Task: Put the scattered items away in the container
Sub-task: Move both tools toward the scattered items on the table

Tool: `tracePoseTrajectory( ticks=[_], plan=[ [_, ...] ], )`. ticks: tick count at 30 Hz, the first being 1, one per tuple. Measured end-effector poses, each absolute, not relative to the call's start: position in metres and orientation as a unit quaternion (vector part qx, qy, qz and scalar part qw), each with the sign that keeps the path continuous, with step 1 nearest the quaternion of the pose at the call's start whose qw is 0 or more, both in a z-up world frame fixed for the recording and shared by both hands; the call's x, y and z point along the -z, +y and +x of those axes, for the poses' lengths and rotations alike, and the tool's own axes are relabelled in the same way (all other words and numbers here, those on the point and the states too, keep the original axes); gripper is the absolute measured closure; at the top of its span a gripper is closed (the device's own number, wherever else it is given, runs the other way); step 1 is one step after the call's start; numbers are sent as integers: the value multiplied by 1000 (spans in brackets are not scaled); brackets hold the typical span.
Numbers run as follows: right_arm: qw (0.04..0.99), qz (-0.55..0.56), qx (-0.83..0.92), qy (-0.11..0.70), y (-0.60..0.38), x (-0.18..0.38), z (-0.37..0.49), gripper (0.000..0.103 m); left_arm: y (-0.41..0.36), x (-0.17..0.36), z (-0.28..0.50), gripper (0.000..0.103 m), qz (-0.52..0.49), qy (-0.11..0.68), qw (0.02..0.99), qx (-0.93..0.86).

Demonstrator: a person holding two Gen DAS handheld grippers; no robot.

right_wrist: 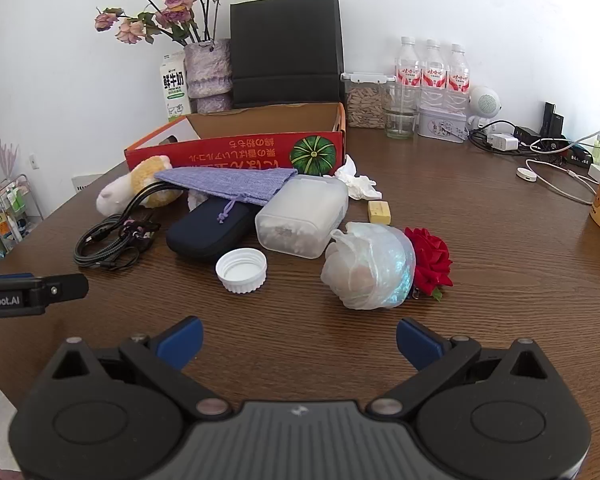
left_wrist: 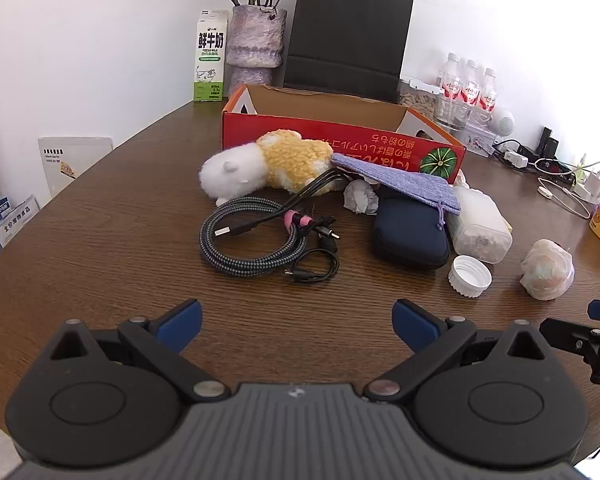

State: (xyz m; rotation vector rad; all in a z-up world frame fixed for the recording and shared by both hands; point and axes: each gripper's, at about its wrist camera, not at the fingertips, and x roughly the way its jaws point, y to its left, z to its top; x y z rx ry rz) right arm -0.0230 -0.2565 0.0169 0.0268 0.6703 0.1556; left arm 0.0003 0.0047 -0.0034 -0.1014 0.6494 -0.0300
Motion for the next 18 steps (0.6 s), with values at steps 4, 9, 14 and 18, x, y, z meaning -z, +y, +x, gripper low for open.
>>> tracePoseTrajectory(
  ticks=[4,9,14,18],
  plan=[
    [941,13,-76,329,-256,-17,-23,0,5,3,0,0,-50,319,946,15],
    [941,12,-76,328,-255,-18,-24,0,5,3,0,0,-50,319,946,15],
    [942,12,-75,328,-255,-17,-24,0,5,3,0,0,-51,319,946,15],
    [941,14,-74,329,-256,-17,-25,0,5,4,0,0,-50,319,946,15]
  ],
)
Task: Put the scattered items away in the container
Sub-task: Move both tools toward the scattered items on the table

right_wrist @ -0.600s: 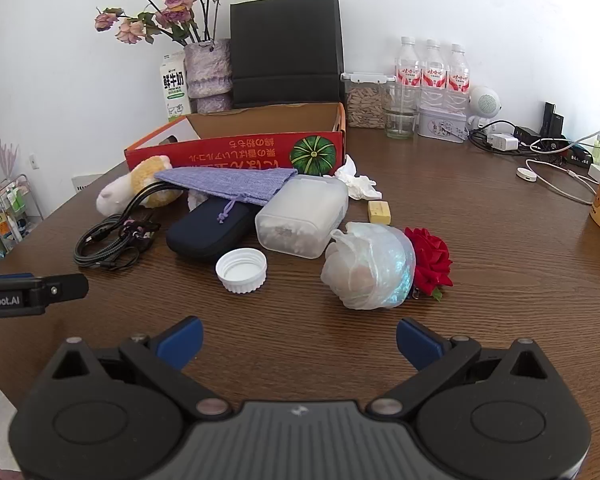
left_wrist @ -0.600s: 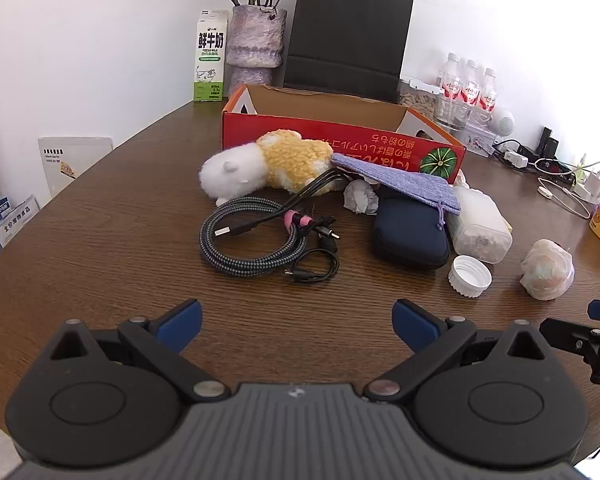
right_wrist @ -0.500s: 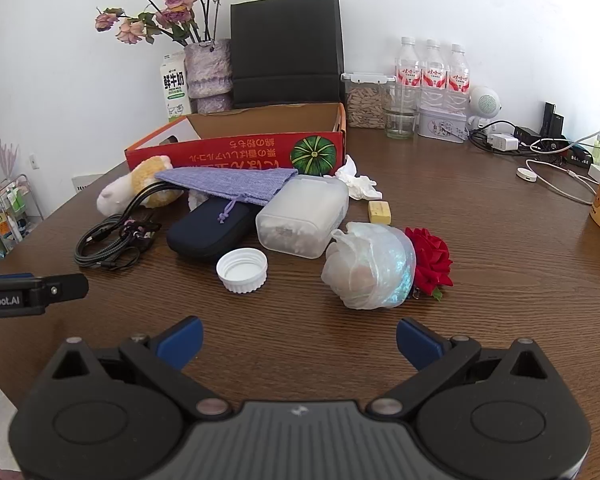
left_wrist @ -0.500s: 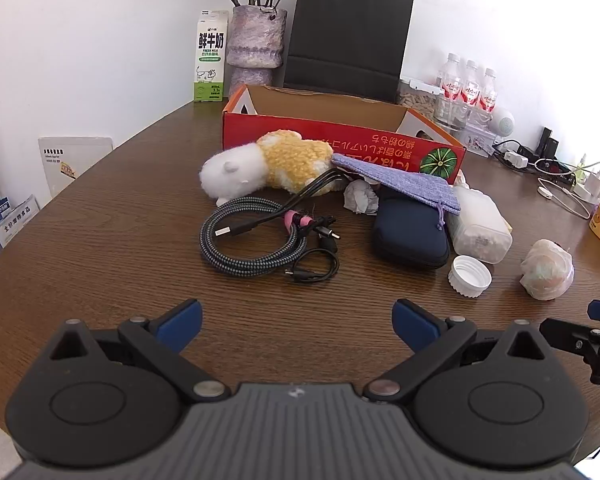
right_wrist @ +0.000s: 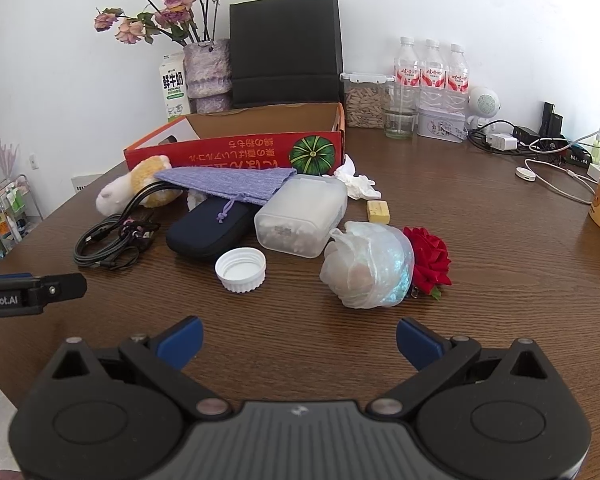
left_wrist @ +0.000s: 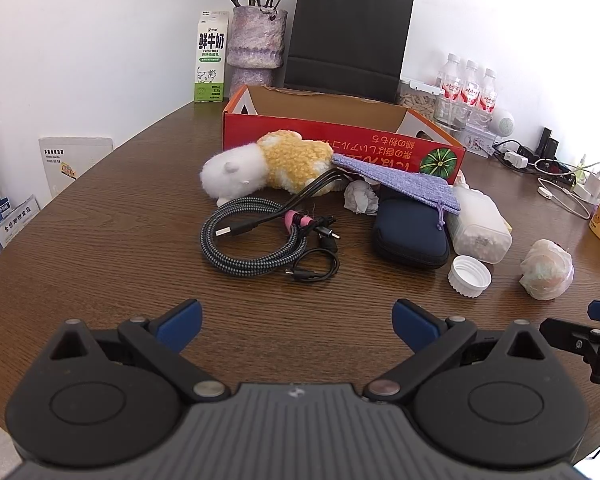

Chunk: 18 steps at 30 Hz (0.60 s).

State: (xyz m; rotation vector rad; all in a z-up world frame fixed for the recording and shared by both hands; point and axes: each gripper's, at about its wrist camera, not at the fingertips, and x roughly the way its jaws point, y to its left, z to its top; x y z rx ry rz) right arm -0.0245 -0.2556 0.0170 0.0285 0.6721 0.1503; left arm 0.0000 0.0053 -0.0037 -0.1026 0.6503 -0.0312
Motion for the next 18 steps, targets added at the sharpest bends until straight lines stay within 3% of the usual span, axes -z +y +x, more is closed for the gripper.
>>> tracePoseTrajectory(
  ticks=[18],
  plan=[
    [944,19,-57,325,-267,-15,-9,1,7,7,12,0,-47,321,946,4]
  ],
)
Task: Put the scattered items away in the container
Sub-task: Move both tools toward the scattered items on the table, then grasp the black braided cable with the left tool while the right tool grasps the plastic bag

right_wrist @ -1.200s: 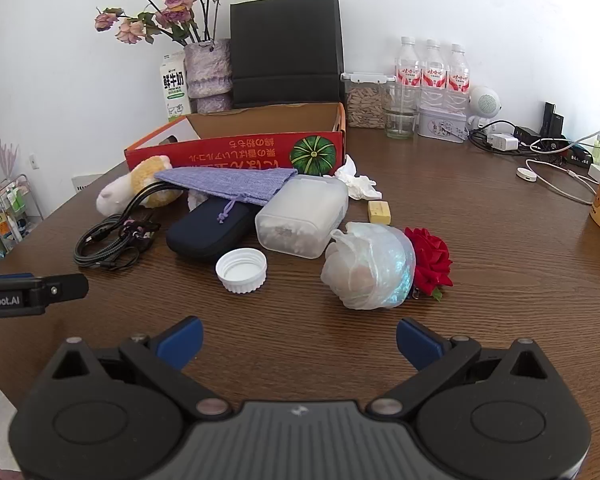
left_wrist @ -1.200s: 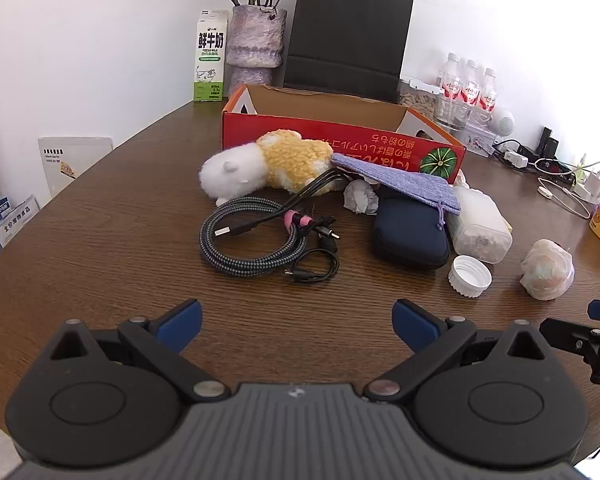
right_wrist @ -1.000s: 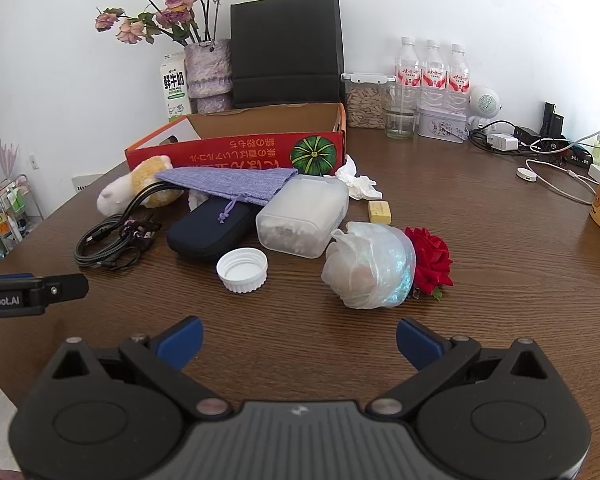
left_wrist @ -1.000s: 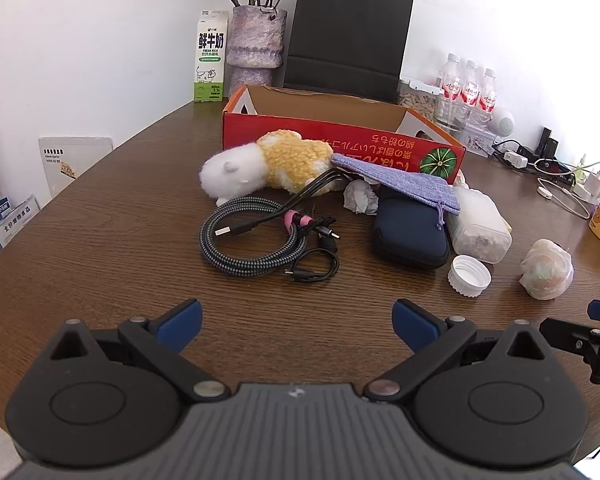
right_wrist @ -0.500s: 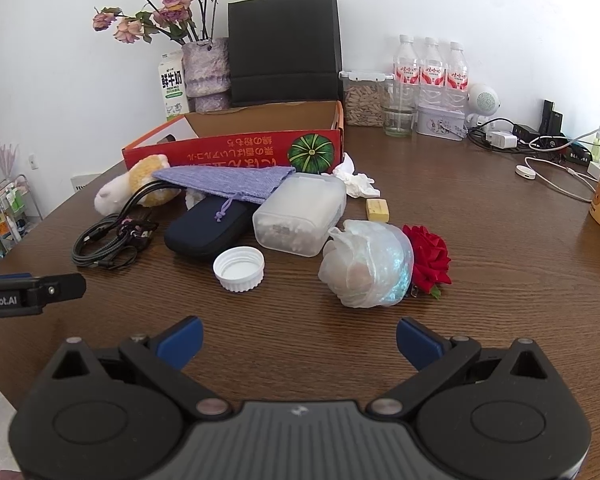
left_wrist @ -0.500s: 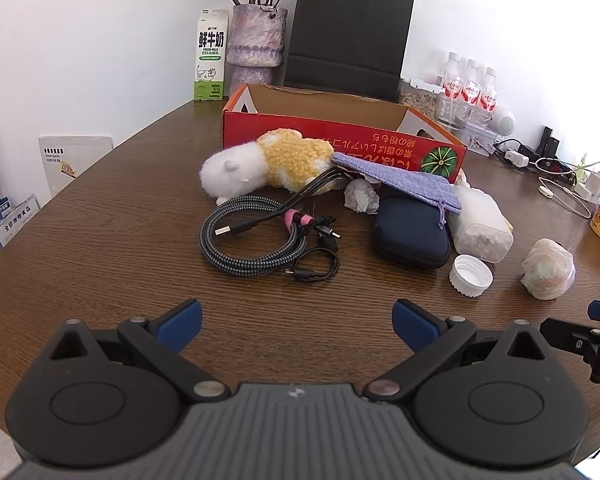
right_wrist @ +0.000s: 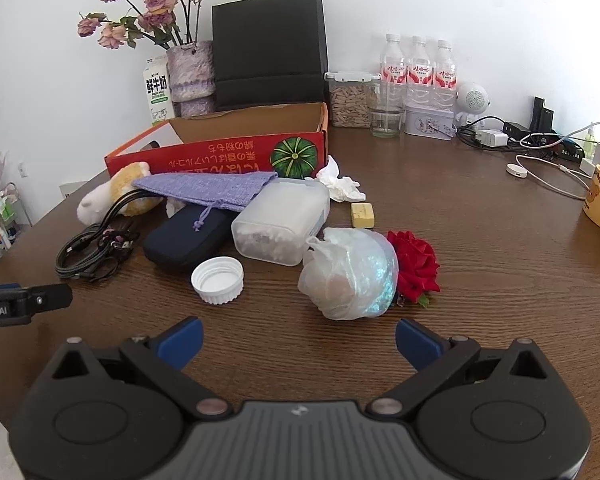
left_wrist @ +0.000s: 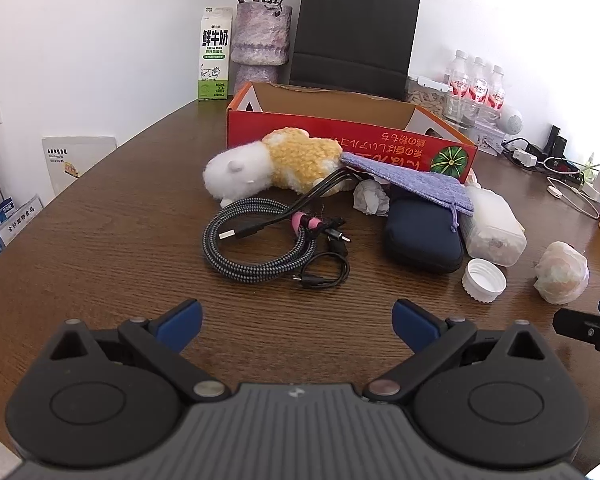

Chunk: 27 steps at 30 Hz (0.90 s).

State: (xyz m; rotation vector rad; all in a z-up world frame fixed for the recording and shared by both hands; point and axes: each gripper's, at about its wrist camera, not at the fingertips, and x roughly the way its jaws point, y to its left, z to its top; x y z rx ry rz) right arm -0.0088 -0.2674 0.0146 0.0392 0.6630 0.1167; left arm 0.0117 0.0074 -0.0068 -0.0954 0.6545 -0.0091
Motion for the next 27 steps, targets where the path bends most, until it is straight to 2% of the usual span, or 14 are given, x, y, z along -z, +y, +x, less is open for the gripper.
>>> tracePoseTrajectory(
  ticks=[12,14,16,18,20,23,27],
  plan=[
    [953,-14,-35,302,-268,-18,15,9,20,3,31,0,-46,309,950,-15],
    [953,-21,-34,300,-267,-16,22,17,22,3,35,0,-44,308,950,-18],
    [952,-24,-32,303,-266,-14,29,18,23,2,40,0,-40,307,951,-21],
    [952,-27,-32,304,-265,-12,33,24,25,2,46,0,-36,309,950,-24],
    [951,-27,-33,308,-264,-10,36,41,28,3,52,0,-32,313,949,-26],
    [949,-25,-36,311,-264,-9,37,59,29,4,62,0,-23,317,948,-25],
    [950,-18,-45,308,-267,-11,35,65,30,9,80,0,-11,333,943,-21]
  ],
)
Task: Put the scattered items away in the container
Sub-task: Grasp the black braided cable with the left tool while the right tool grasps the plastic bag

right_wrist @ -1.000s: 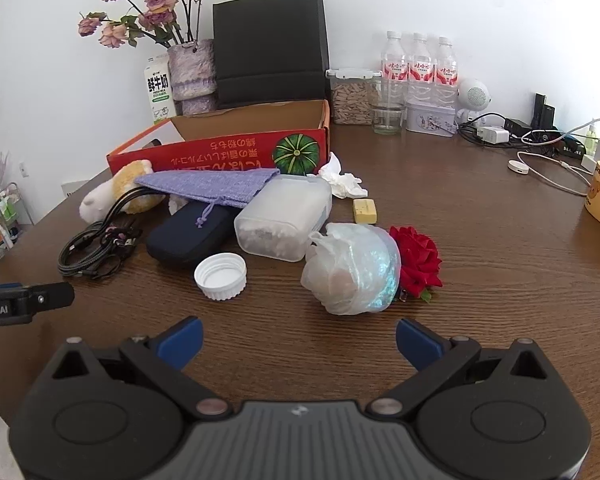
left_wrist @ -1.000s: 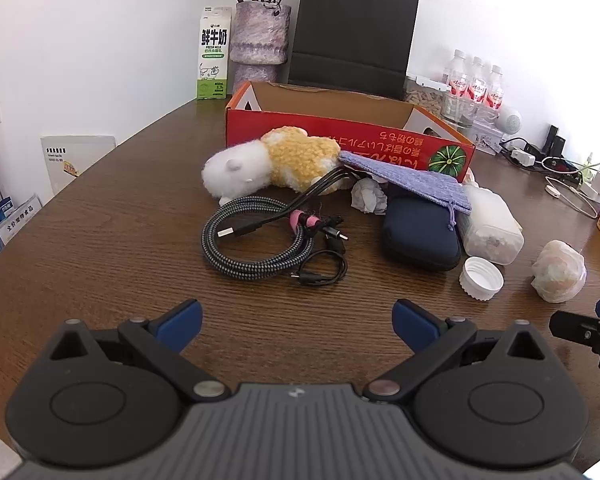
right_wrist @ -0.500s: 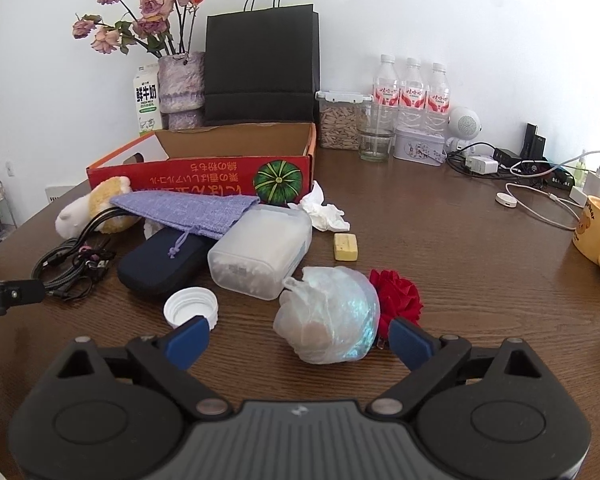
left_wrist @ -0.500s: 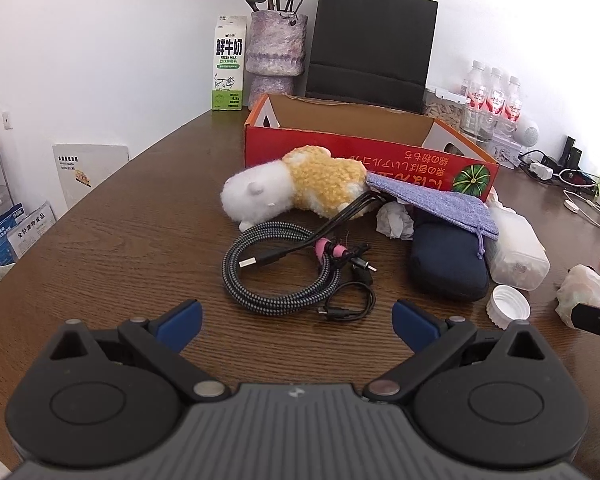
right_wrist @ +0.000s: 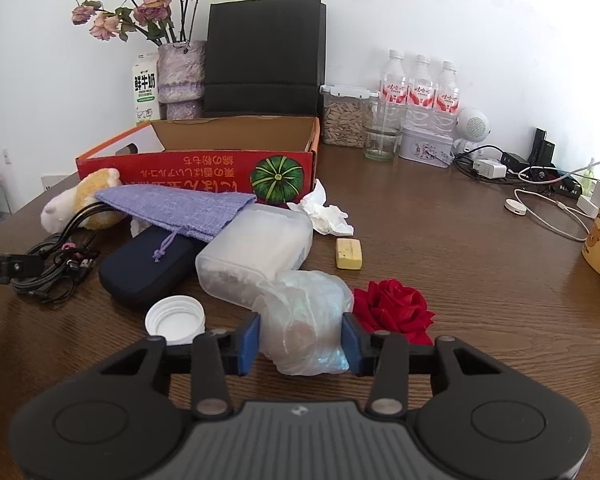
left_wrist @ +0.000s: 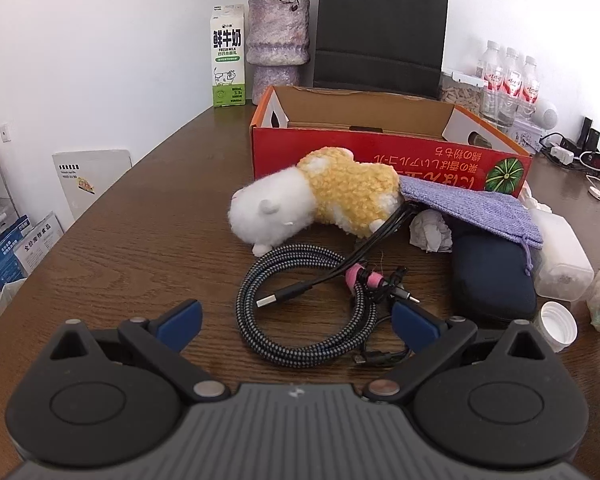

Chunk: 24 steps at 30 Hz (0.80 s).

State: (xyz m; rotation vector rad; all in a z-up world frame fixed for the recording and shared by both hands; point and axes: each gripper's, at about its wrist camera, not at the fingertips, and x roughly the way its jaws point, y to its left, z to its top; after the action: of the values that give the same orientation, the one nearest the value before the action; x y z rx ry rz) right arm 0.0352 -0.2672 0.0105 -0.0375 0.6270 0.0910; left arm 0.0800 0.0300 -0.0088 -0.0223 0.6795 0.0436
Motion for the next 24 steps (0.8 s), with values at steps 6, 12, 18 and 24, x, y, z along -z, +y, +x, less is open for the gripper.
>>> tracePoseTrajectory(
  ticks=[6,12,18,24],
  plan=[
    [956,-8,-52,289,-269,-20,34,65,28,17,100,0,-2,357,934,-19],
    [957,-9,-66,281,-265,-26,43,65,26,20,112,0,3,365,931,-18],
    [957,-8,-73,280,-262,-29,51,65,30,26,121,0,0,377,926,-18],
    [958,-4,-75,277,-263,-30,53,65,28,25,117,11,11,364,931,3]
  ],
)
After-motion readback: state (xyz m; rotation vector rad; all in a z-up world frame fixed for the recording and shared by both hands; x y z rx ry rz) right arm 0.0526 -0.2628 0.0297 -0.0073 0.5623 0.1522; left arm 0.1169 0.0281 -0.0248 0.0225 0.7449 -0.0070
